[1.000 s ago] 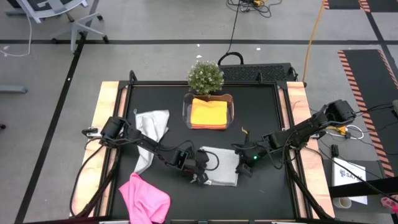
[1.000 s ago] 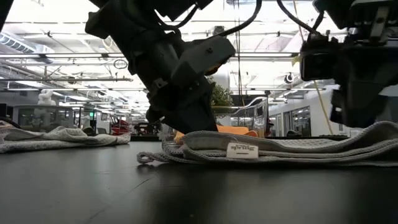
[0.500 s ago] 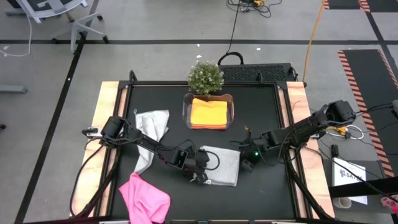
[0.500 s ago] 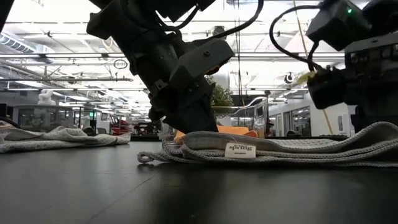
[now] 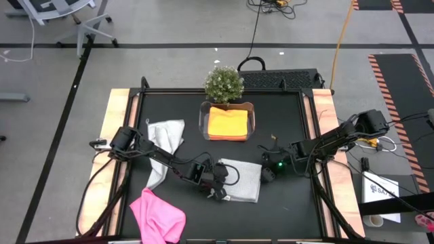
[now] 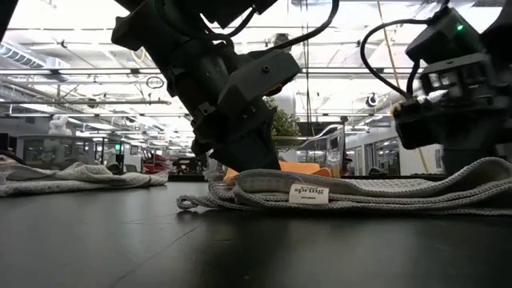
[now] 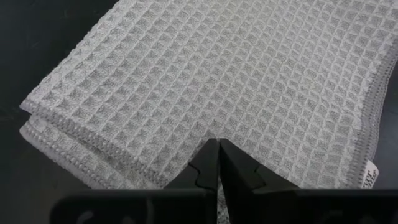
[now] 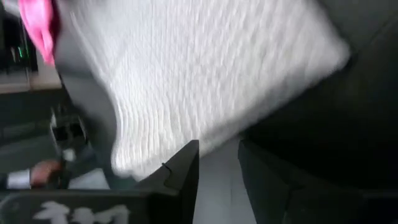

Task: Fold microfiber towels
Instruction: Put the bottom gray microfiber towel into the transparent bin, then put the folded bottom gray microfiber towel into the transparent bin

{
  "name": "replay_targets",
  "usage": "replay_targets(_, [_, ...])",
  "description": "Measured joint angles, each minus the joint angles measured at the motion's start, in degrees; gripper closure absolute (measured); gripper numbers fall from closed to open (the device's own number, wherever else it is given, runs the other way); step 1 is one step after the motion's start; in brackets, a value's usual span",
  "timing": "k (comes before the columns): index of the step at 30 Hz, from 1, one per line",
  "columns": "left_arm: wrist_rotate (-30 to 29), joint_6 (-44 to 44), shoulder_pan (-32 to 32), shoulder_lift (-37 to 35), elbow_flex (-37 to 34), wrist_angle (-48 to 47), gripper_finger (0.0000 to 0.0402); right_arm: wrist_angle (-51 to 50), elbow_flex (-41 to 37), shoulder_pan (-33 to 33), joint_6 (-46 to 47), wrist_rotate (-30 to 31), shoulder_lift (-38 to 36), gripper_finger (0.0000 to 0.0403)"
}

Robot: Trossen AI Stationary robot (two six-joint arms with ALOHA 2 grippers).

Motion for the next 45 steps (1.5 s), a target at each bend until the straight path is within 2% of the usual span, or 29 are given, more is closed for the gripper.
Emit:
replay_targets(3, [-0.1,0.0,0.0,0.0,0.0,0.0,0.0385,2.7,-0.3,-0.2,-0.2,5.8,0.0,0.0286])
replay_targets(7, [-0.1,0.0,0.3,0.0,0.0,-0.4,0.0385,9.9,-0.6,-0.4,-9.7,8.2,0.3,0.0288])
replay_targets(11, [-0.1,0.0,0.9,0.0,0.0,-0.6,0.0385,17.9,-0.4,-0.3,-11.7,6.5,0.2,0.0305])
replay_targets(16, [-0.1,-0.3,1.1,0.0,0.0,-0.8,0.0385,20.5,-0.4,-0.3,-10.9,4.7,0.2,0.0328])
replay_targets(20, [-0.1,-1.6,1.4,0.0,0.0,-0.8,0.0385,18.5,-0.4,-1.3,-6.7,-3.9,0.1,0.0335])
replay_targets(24, [0.0,-2.0,1.6,0.0,0.0,-0.8,0.0385,13.1,-0.4,-2.1,-5.8,-8.8,0.1,0.0314])
replay_targets(31, [0.0,-3.1,1.6,0.0,0.0,-0.8,0.0385,5.9,-0.4,-3.7,-4.1,-8.7,0.1,0.0241])
replay_targets(38, [-0.1,-3.2,1.6,0.0,0.0,-0.8,0.0385,3.0,-0.3,-4.2,-4.1,-3.6,0.0,0.0188])
replay_targets(45, [-0.3,-3.2,2.0,0.0,0.0,-0.9,0.0385,1.7,-0.2,-4.1,-5.6,-1.0,-0.1,0.0179])
